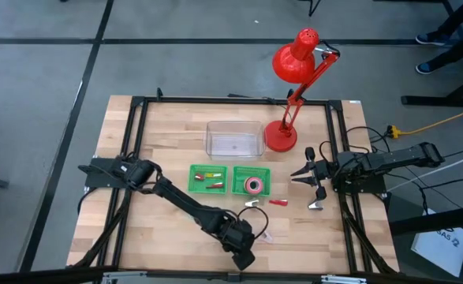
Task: Pick and place Stapler, Stapler remover, tape
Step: Put the green stapler into the left green bin
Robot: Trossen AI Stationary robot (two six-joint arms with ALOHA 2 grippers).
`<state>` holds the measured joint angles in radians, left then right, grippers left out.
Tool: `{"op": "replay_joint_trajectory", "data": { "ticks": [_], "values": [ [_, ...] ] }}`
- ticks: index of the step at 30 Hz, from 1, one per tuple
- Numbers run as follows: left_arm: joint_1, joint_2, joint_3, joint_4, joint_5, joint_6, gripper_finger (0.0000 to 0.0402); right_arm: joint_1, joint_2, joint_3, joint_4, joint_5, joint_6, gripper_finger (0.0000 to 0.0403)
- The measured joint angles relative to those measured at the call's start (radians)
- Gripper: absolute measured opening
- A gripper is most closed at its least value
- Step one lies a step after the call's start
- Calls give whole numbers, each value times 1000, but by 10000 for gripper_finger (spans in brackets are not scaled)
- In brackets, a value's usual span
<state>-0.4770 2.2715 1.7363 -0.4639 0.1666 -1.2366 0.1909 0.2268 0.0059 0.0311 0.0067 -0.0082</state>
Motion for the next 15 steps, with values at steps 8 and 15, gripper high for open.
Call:
{"op": "replay_joint_trajectory", "data": {
  "ticks": [8, 15],
  "values": [
    [2, 0, 0, -66, -12, 0, 210, 0, 0, 0, 0, 0, 0, 72],
    [2, -11, 0, -133, -69, 29, 210, 0, 0, 0, 0, 0, 0, 72]
  ]
}}
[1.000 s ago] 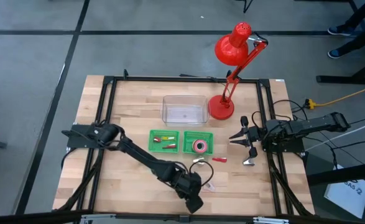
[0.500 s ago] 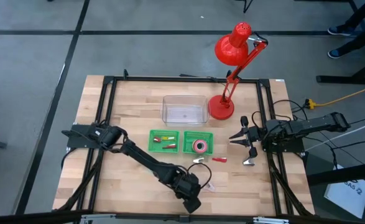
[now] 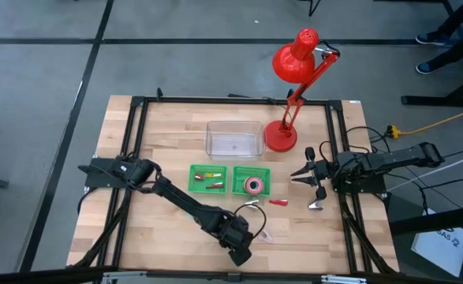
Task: Pick and place Stapler, Stapler remover, tape
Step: Put the green stapler into the left green bin
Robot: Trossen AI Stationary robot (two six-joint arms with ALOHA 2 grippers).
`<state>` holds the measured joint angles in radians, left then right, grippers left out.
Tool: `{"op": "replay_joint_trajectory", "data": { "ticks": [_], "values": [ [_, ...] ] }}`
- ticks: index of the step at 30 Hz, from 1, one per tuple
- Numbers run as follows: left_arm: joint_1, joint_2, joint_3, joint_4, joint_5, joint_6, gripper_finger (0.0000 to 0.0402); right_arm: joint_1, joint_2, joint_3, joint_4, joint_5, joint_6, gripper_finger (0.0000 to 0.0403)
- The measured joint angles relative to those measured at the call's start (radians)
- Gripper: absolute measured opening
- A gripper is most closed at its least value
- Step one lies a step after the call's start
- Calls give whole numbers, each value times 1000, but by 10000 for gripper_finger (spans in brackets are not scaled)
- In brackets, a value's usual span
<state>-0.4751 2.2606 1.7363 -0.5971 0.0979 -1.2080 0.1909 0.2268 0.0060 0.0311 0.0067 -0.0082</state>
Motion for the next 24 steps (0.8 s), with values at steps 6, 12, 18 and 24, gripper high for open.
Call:
{"op": "replay_joint_trajectory", "data": {
  "ticks": [6, 12, 18, 24],
  "values": [
    [3, -26, 0, -80, -82, 24, 209, 0, 0, 0, 0, 0, 0, 72],
    [6, -73, 0, -252, -135, 37, 209, 0, 0, 0, 0, 0, 0, 72],
    [8, -122, -1, -381, -168, 78, 209, 0, 0, 0, 0, 0, 0, 72],
    [20, -184, -1, -384, -170, -8, 209, 0, 0, 0, 0, 0, 0, 72]
  ]
}}
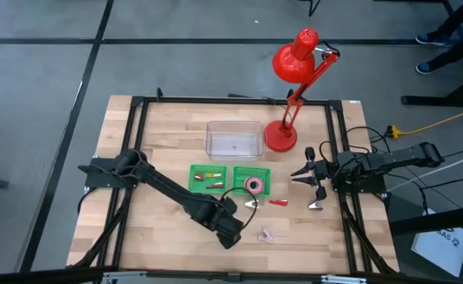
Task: Pick and place Stapler, Stapler remover, tape
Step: Put the green stapler into the left green bin
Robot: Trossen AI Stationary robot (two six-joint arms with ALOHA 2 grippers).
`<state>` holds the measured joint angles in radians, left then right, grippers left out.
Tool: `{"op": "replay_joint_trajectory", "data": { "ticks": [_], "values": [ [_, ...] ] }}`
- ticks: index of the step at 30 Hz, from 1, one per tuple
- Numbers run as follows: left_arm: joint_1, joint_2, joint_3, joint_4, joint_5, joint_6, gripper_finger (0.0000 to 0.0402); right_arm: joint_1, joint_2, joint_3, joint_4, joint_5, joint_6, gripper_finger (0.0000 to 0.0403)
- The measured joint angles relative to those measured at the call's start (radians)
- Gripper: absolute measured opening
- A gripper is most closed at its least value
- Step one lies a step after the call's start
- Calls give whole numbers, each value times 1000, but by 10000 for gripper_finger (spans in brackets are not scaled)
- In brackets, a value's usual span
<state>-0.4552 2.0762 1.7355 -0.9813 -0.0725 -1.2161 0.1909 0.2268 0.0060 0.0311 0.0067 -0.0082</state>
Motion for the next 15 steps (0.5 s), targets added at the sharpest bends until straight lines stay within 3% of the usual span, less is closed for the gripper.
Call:
{"op": "replay_joint_trajectory", "data": {
  "ticks": [15],
  "values": [
    [10, 9, -27, -13, 54, -283, 210, 0, 0, 0, 0, 0, 0, 72]
  ]
}}
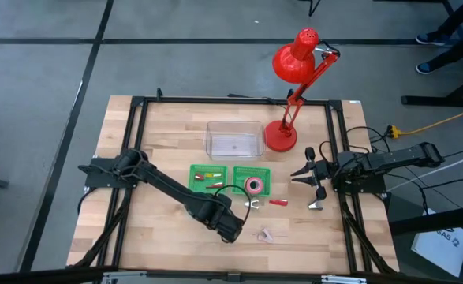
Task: Pick and place Stapler, Stapler remover, tape
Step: Put the green stapler into the left green bin
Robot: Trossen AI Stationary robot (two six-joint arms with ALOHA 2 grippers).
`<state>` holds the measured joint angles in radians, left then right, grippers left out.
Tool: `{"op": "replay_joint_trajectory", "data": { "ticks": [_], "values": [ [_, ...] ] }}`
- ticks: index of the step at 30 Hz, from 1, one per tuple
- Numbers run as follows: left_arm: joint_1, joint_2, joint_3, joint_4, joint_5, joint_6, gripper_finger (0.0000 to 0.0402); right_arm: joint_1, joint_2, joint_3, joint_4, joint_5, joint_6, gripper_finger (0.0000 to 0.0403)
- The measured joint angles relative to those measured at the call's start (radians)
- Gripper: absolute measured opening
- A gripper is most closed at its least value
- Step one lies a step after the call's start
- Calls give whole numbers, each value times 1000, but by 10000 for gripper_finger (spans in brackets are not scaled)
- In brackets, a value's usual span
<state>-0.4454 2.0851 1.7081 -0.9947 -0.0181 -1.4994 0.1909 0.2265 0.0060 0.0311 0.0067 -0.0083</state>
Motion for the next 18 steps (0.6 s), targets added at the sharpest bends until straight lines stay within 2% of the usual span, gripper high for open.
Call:
{"op": "replay_joint_trajectory", "data": {
  "ticks": [13, 18],
  "values": [
    [7, 90, 0, 36, 70, -32, 209, 0, 0, 0, 0, 0, 0, 72],
    [25, 114, 0, 34, 69, -33, 191, 0, 0, 0, 0, 0, 0, 72]
  ]
}}
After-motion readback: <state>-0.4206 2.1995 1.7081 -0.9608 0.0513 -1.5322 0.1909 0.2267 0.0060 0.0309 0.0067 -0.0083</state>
